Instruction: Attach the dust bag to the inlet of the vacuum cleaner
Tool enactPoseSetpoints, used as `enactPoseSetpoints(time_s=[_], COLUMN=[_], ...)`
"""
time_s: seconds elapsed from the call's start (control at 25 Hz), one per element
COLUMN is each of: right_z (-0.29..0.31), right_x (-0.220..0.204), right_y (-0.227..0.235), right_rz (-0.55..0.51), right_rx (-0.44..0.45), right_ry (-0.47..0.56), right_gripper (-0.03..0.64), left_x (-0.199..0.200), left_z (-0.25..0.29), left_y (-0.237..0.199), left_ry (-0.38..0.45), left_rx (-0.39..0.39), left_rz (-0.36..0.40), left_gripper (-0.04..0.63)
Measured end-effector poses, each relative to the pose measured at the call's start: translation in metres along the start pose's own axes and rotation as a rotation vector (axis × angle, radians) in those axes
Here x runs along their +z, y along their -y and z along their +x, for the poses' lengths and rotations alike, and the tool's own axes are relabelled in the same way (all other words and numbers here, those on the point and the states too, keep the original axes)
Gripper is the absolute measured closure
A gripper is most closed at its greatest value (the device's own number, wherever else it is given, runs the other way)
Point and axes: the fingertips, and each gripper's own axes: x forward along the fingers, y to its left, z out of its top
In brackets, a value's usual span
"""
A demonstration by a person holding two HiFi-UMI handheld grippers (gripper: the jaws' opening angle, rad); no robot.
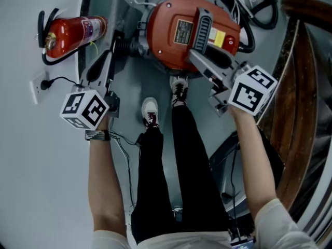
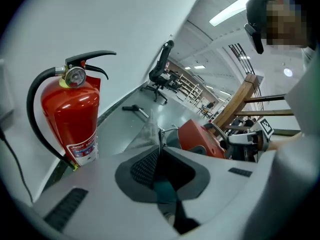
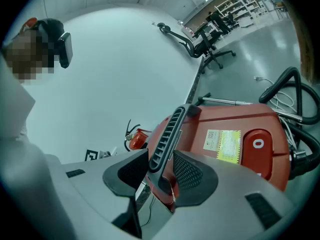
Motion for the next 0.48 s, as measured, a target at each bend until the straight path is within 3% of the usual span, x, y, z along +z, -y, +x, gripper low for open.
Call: enactPoseSetpoints(time_s=[0.32,0.48], right_z=[0.0003,-0.0002], right_x=[0.0003,0.0003], right_y=[-0.0009,-0.0006], right_rz=[0.003,0.0], right_rx=[0.0,-0.001], right_ry=[0.003,0.002], right_gripper=[0.451,0.451], left_x=[-0.0027,-0.0032], left_z=[0.0018,0.0024], left_y=[-0.0006,-0.0019], left_ry=[-0.032,-0.021], left_rx=[0.041,0.04], left_rz=[0.102,0.092], left_gripper=[0.566,0.561])
